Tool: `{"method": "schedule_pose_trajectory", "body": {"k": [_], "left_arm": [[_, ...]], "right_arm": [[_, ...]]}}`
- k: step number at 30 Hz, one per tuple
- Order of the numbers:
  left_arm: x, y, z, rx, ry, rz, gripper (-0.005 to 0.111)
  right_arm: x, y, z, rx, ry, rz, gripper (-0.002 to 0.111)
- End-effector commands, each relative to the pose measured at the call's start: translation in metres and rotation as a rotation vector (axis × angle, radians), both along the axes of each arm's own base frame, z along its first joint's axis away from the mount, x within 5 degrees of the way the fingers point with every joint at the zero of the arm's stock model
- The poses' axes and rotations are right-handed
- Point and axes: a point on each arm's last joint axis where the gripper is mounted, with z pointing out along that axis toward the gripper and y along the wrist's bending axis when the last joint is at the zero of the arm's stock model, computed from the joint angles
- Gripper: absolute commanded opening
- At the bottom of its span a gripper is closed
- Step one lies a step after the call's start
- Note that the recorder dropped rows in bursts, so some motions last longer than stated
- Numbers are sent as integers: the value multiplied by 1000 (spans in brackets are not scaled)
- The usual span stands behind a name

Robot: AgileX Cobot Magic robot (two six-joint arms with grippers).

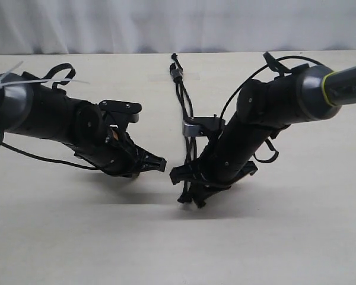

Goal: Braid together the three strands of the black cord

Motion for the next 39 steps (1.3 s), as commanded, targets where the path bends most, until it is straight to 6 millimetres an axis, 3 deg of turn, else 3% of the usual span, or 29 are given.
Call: {"method": "schedule_pose_trajectory", "body": {"k": [1, 9, 11, 18, 24, 28, 33, 37, 39], "left_arm": [[-2, -7, -4, -13, -9, 5, 0], [-8, -13, -1, -3, 11, -36, 0], [-7, -12, 8, 8, 9, -61, 0], [-6, -9, 41, -30, -62, -55, 0], [-15, 0, 79, -13, -109, -103, 0], [-22, 24, 110, 1, -105, -65, 0], [-35, 70, 140, 114, -69, 23, 0], [-57, 107, 168, 225, -38, 90, 0], [-72, 116, 185, 228, -66, 114, 0]], "right_arm": [[-23, -11, -33, -64, 129, 41, 4], [-21, -9, -28, -42, 104, 10, 5], [-18, -8, -19, -32, 75, -15, 9], [-14, -10, 14, -20, -33, -15, 39], [-11, -32, 49, -63, -132, -70, 40], [-17, -61, 83, -32, -207, -148, 36], [-36, -104, 107, -40, -267, -241, 5], [-56, -132, 132, -68, -316, -260, 4], [-69, -141, 144, -100, -340, -246, 4]]}}
